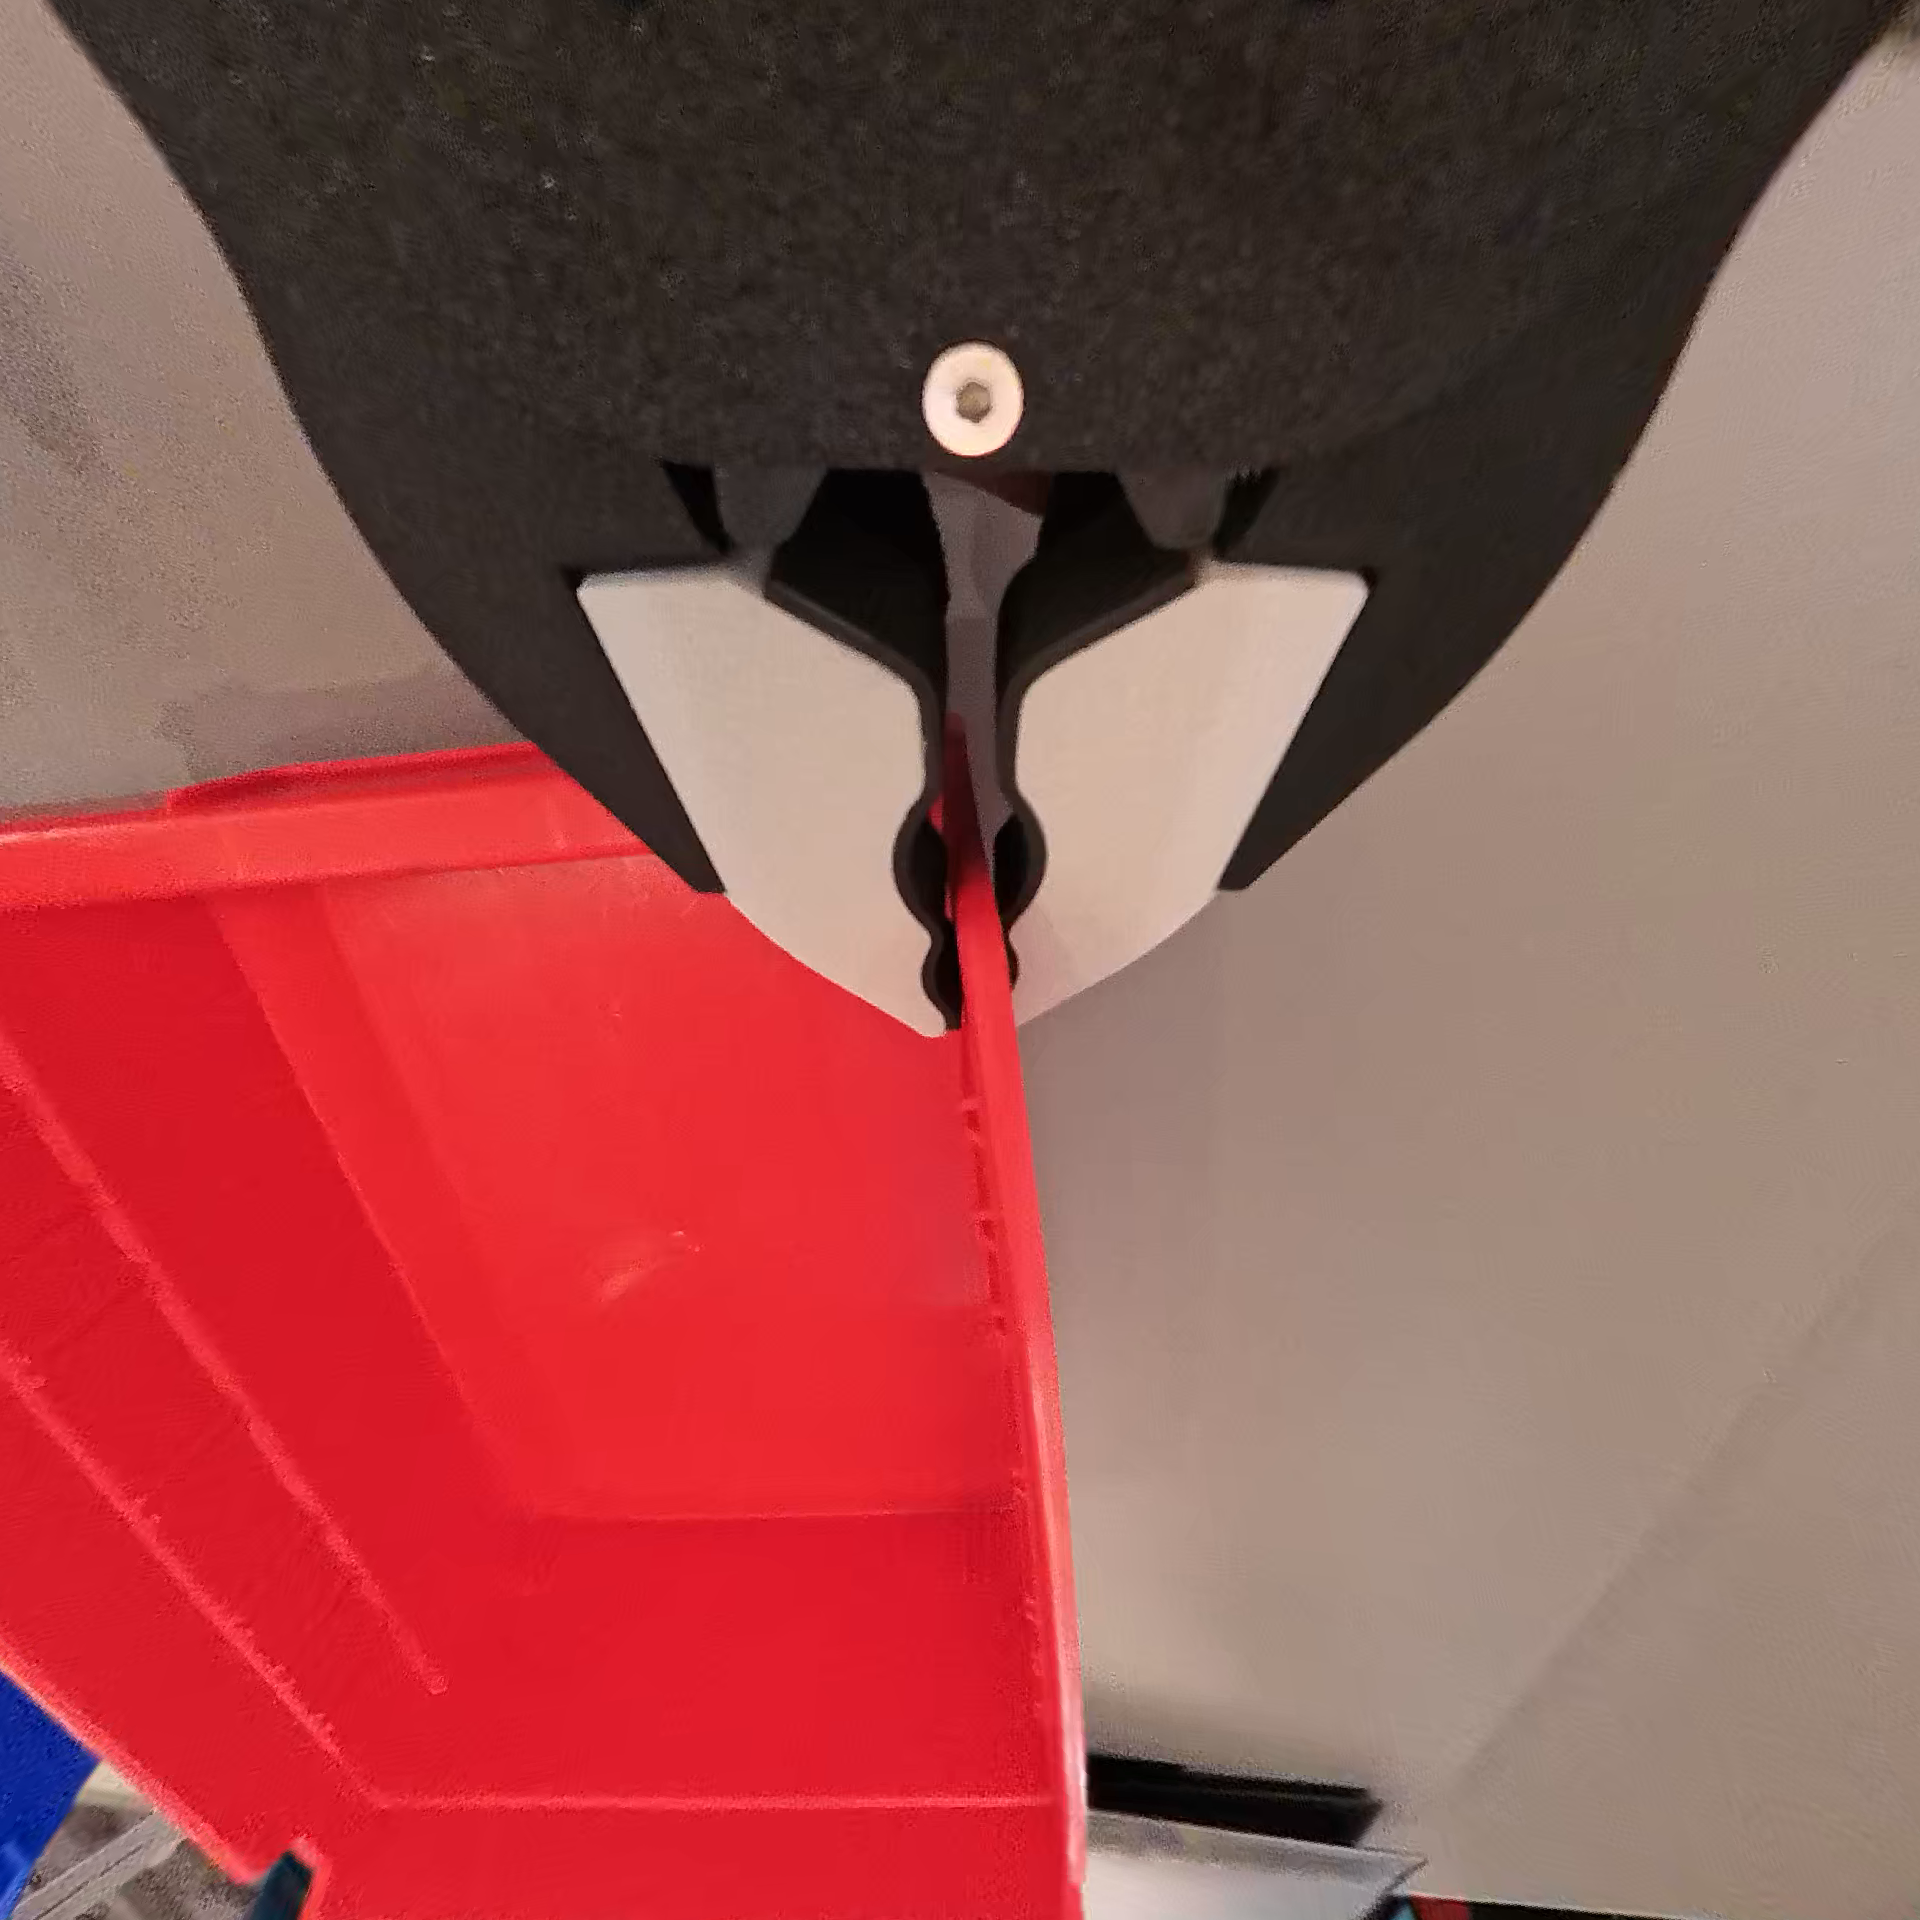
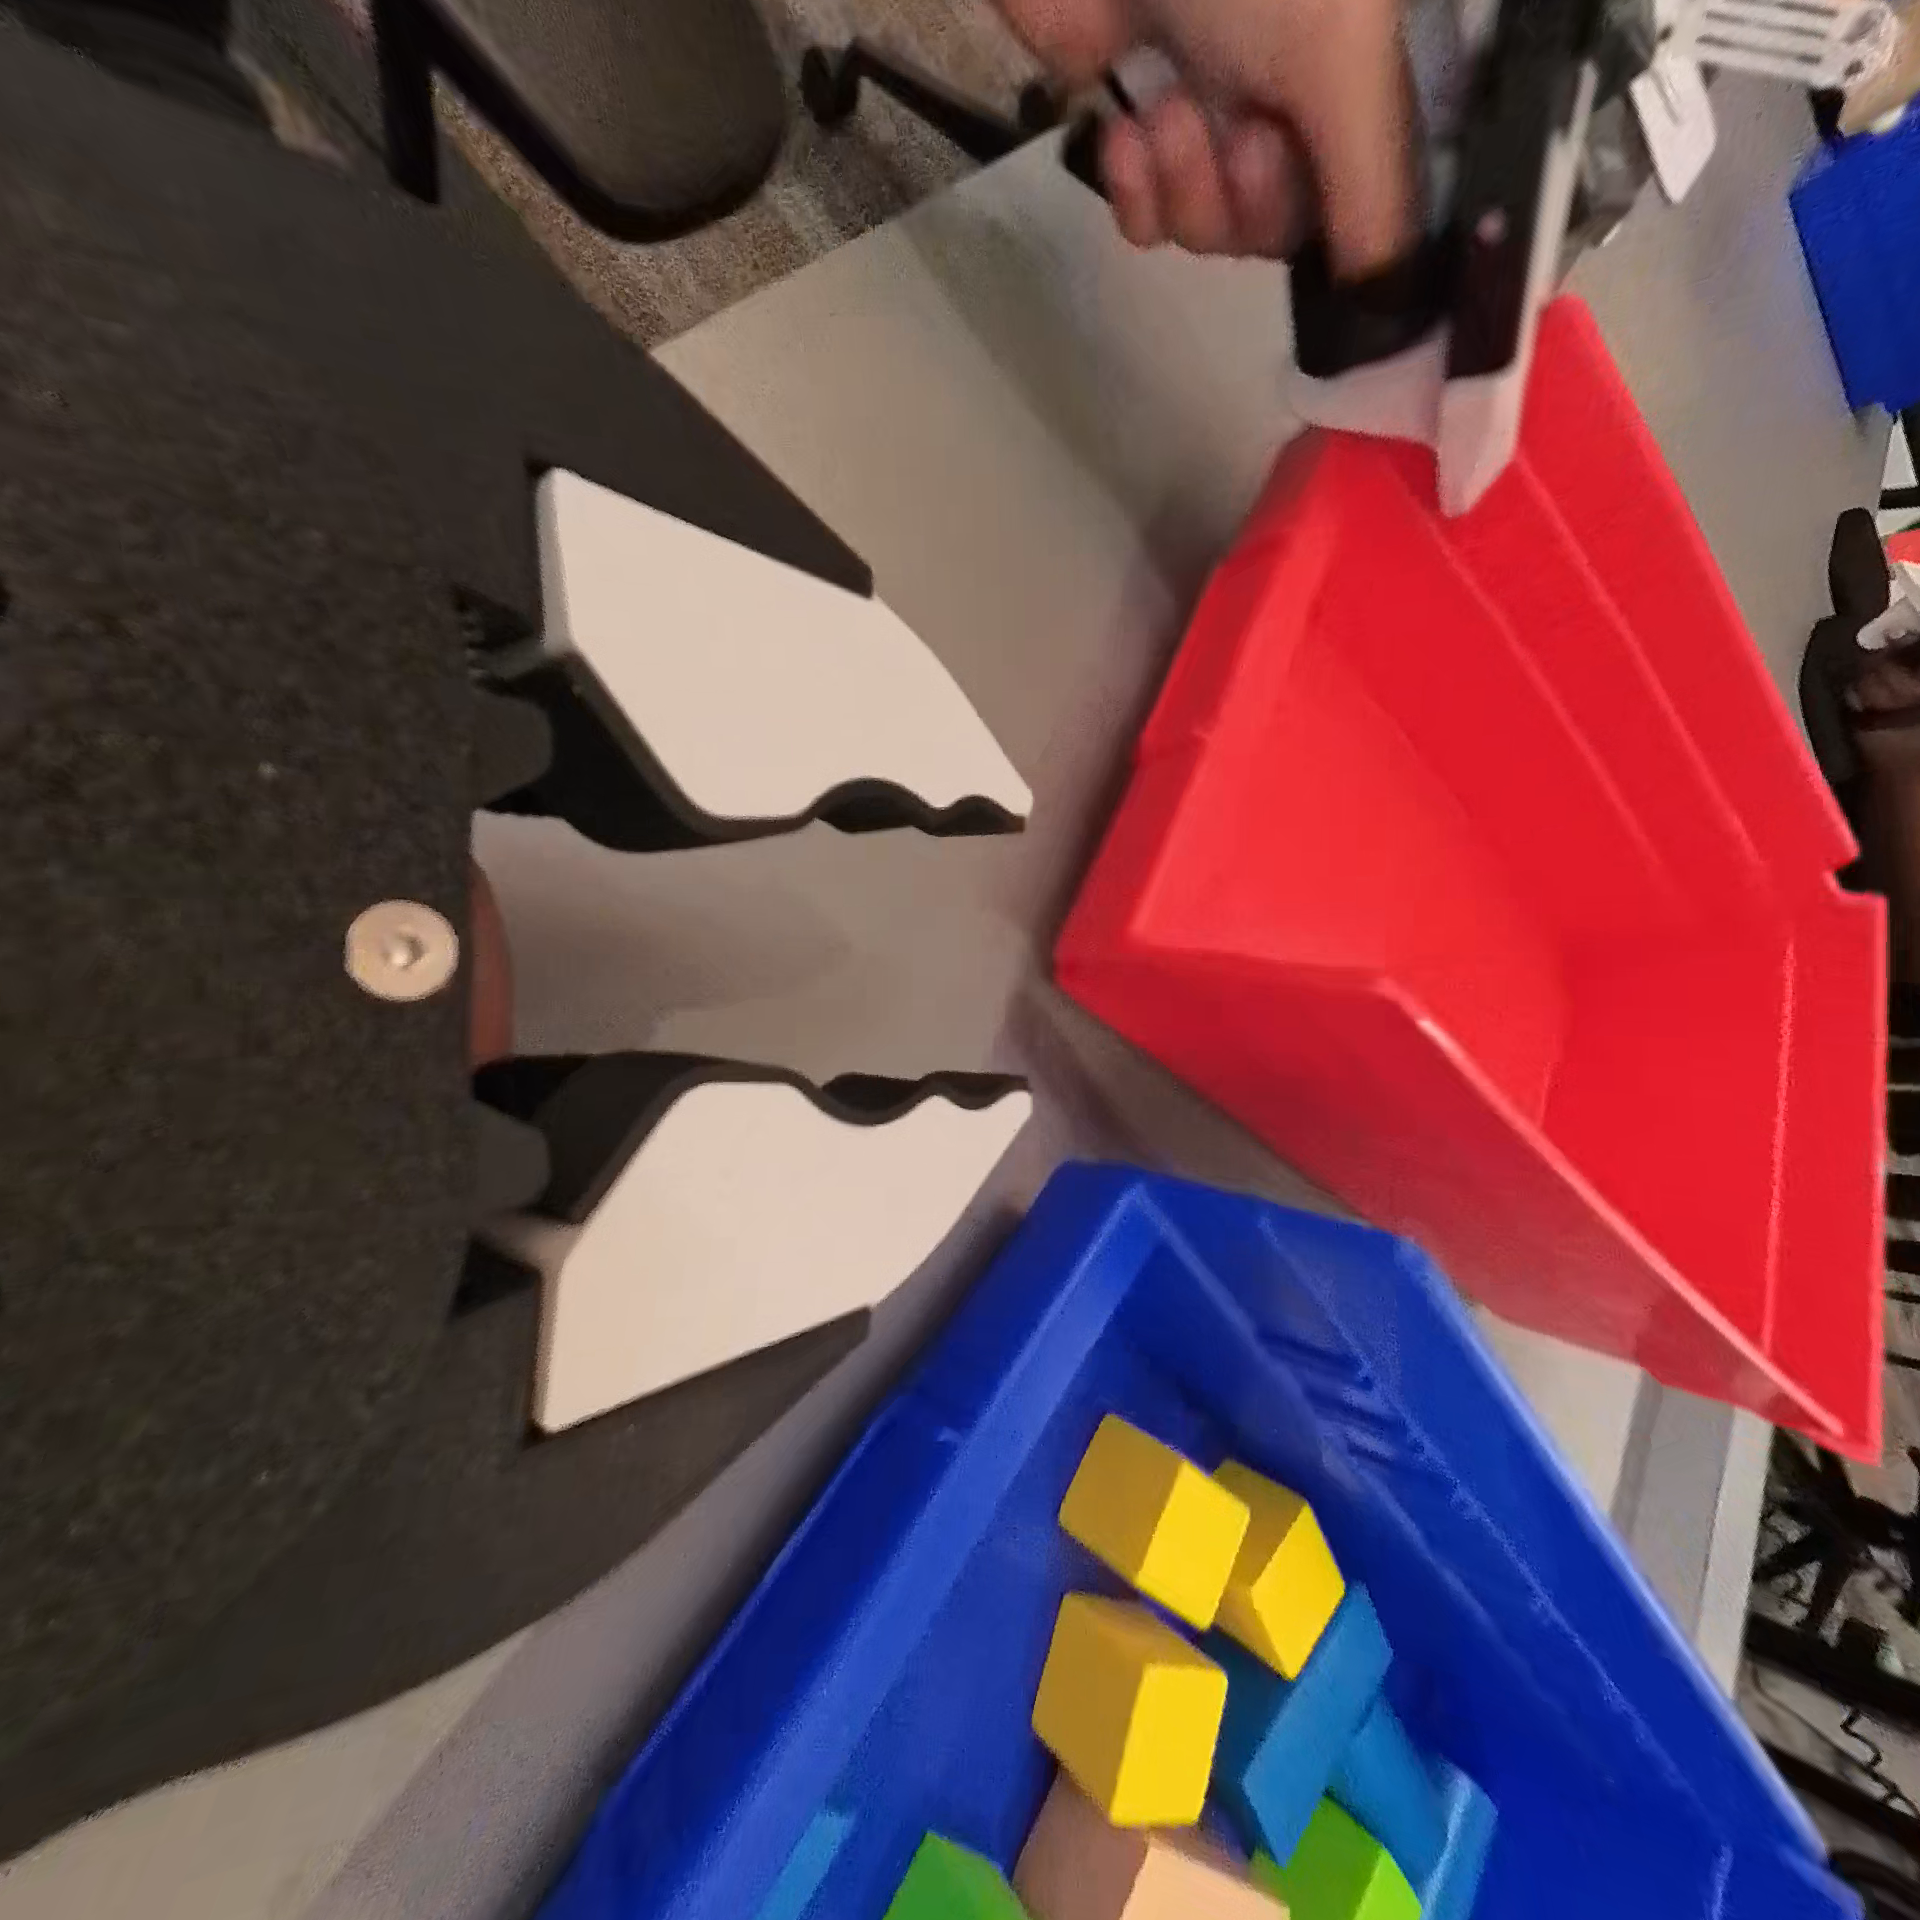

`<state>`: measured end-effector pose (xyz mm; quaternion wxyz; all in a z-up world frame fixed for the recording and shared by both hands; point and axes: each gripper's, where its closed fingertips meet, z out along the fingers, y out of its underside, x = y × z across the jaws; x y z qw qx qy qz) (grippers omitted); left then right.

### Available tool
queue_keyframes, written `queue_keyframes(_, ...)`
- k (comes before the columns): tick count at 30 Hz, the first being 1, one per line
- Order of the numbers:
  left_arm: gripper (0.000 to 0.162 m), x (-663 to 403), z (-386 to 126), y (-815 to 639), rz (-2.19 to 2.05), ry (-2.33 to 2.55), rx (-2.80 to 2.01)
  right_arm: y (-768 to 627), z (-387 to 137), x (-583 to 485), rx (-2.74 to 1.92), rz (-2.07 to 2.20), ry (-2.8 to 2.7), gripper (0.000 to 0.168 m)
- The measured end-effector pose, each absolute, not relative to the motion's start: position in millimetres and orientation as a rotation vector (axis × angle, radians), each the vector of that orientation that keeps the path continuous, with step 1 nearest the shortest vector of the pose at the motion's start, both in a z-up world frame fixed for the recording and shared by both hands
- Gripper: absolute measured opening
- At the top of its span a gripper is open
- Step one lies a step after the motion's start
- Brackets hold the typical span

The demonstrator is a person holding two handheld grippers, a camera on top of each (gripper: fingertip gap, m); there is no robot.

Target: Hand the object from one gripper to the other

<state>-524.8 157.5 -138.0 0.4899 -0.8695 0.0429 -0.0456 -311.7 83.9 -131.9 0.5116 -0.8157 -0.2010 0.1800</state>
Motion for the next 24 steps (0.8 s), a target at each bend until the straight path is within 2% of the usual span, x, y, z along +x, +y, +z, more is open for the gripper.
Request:
queue_keyframes(2, 0.003, -526.3, -137.6, 126.1, -0.087, 0.065, -2.104, 99.7, -136.3, -334.6, -2.002, 0.411, -0.437, 0.041)
queue_keyframes(4, 0.003, -527.5, -136.7, 99.5, -0.059, 0.047, -2.098, 109.6, -141.5, -340.9, -2.058, 0.266, -0.398, 0.016)
queue_keyframes(5, 0.003, -528.6, -134.9, 88.4, -0.043, 0.036, -2.089, 109.9, -141.3, -340.1, -2.081, 0.184, -0.4, 0.01)
queue_keyframes(9, 0.005, -525.1, -96.0, 58.4, -0.011, 0.011, -1.986, 95.4, -110.9, -339.5, -2.002, 0.157, -0.409, 0.004)
queue_keyframes(14, 0.004, -475.2, 38.5, 45.5, 0.074, 0.161, -1.695, 70.9, 8.1, -292.2, -1.696, 0.125, -0.293, 0.004)
queue_keyframes(19, 0.006, -359.9, 175.9, 13.3, 0.133, 0.407, -1.41, 24.9, 133.8, -182.5, -1.457, 0.07, -0.117, 0.004)
queue_keyframes(21, 0.007, -297.6, 204.1, 0.9, 0.092, 0.499, -1.319, 1.5, 171.5, -120.3, -1.388, 0.051, -0.019, 0.003)
queue_keyframes(24, 0.011, -207.0, 208.3, -7.1, -0.044, 0.602, -1.282, -32.8, 206.8, -27.6, -1.368, -0.042, 0.107, 0.003)
